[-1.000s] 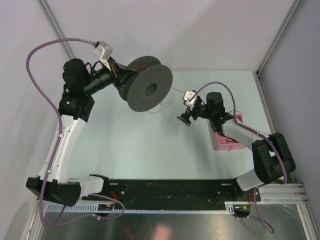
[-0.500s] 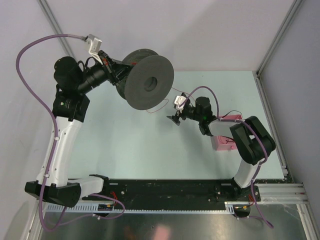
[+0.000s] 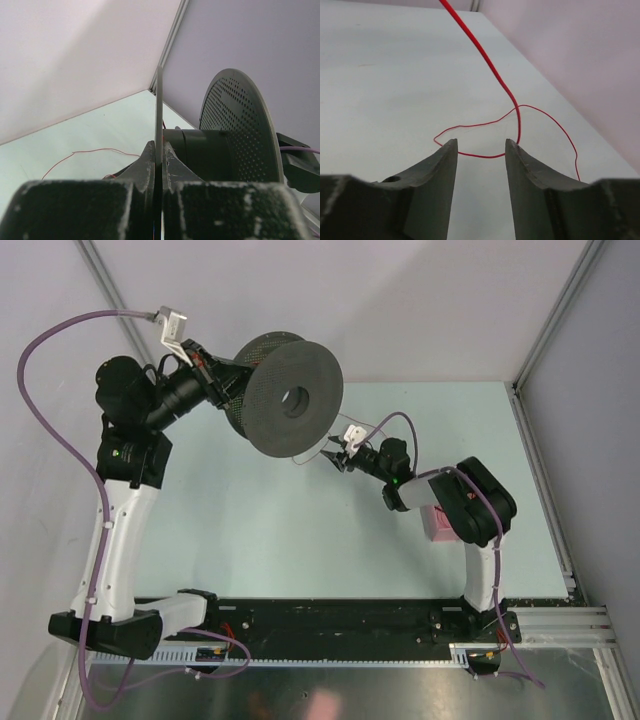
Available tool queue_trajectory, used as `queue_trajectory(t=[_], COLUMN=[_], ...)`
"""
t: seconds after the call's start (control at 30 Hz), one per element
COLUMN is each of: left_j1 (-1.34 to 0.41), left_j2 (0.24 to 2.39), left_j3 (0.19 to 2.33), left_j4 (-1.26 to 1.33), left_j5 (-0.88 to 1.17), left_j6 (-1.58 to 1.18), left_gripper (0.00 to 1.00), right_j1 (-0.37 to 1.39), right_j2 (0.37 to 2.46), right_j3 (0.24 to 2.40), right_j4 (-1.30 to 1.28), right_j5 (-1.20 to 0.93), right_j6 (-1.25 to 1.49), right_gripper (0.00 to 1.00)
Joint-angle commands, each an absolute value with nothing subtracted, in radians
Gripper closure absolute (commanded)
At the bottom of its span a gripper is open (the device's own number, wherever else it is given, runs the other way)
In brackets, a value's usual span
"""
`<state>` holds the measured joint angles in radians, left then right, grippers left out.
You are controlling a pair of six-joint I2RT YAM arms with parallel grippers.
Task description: Wrap the cables
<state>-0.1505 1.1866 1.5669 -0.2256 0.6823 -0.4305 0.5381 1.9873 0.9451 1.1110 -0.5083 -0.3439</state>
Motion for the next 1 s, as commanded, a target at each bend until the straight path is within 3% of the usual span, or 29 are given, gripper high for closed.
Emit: queue_trajectory(t=[0.0,0.1,0.37,0.6,0.97], left_j1=[-0.130,-0.126,-0.121,-0.116,-0.115], left_j2=[1.140,1.140,1.136,1.141,1.135], left_j3=[1.583,1.580,1.564,1.567,1.542], left_j4=[-0.145,-0.144,-0.144,-0.143,-0.143], left_j5=[0.669,0.669,0.665,0.671,0.695], left_j6=[-0.480,-0.484,-0.485,-0.498,-0.513], left_gripper=[1.00,1.00,1.00,1.00,1.00], right_j1=[0.552,0.558,0.523,0.469,0.521], right_j2=[2.047,2.071,2.045,1.985,2.031], right_j3=[1.014,1.029,1.024,0.992,1.004], right_j4=[1.278,1.288,1.242,1.184,1.216], right_j5=[-0.449,-0.414,-0.373,-0.388,-0.480], right_j6=[-0.282,-0.270,-0.222,-0.198,-0.148], right_gripper=[0.56,0.62,0.54,0.56,0.44])
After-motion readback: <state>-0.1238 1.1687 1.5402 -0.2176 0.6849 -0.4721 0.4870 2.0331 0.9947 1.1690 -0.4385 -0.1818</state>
